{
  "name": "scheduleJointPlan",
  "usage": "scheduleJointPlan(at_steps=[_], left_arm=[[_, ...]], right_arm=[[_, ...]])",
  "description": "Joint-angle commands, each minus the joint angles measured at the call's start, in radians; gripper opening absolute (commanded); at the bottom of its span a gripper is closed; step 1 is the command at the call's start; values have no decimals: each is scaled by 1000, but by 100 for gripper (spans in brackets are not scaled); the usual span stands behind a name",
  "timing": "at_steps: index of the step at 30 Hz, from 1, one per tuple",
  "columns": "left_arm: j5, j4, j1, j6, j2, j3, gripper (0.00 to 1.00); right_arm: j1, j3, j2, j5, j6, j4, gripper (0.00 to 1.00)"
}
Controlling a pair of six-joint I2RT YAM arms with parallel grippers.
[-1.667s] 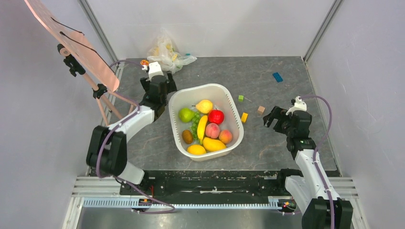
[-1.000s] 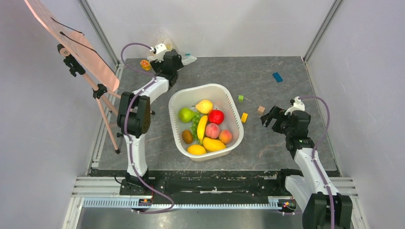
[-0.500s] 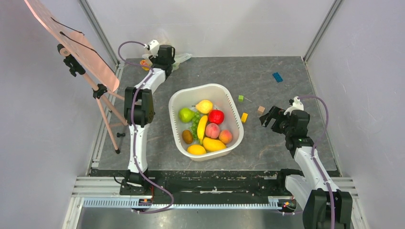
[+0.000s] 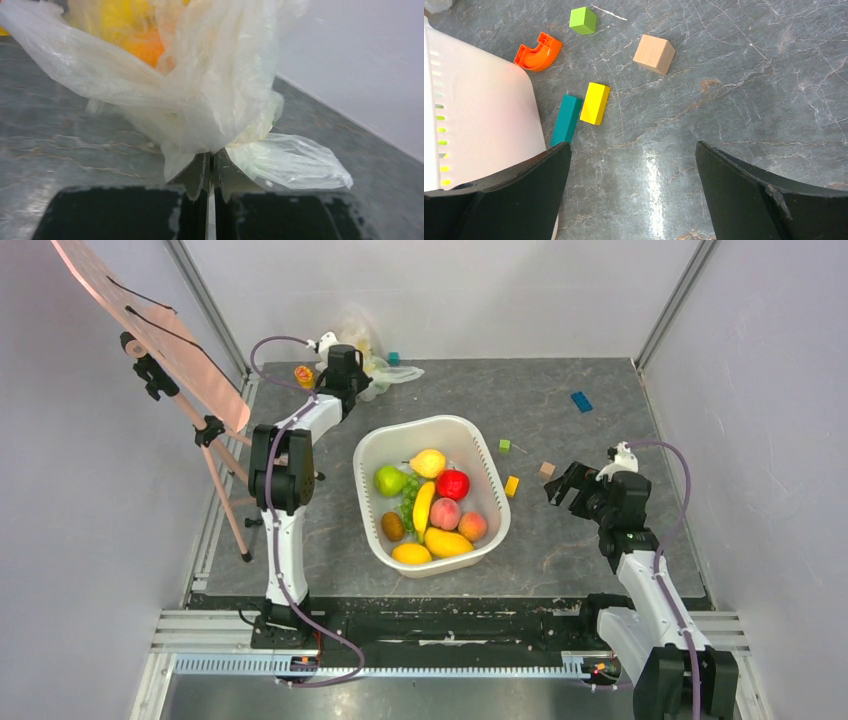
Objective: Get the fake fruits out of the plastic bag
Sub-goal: Pick up the plastic bag at the center of the board.
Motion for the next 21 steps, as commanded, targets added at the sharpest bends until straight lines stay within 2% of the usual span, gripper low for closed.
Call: scheduleJointPlan(at_steps=[1, 12, 21], left_arm=[[213, 187, -39, -37, -181, -55, 2], [416, 253, -164, -43, -333, -55, 2], [503, 183, -303, -1, -509, -73, 2]], right_arm=[[-2, 27, -39, -4, -6, -18, 98], [-2, 80, -123, 23, -22, -99, 98], [-2, 167, -183, 33, -70, -169, 98]])
